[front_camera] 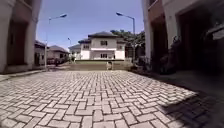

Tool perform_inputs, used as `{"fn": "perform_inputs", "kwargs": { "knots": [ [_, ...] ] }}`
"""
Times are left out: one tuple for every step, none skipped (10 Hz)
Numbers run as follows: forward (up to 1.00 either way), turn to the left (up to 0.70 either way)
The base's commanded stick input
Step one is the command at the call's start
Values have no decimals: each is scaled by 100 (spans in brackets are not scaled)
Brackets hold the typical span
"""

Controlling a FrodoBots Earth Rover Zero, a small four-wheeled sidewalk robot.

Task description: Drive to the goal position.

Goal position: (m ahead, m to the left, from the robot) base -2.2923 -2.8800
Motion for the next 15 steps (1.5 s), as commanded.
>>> {"fn": "perform_inputs", "kwargs": {
  "knots": [
    [50,-50],
    [50,-50],
    [50,0],
    [50,0],
    [50,0],
    [50,-49],
    [50,-31],
    [50,0],
    [50,0],
    [50,0],
    [50,0],
    [50,0],
    [50,0],
    [50,0],
    [50,0]
  ]
}}
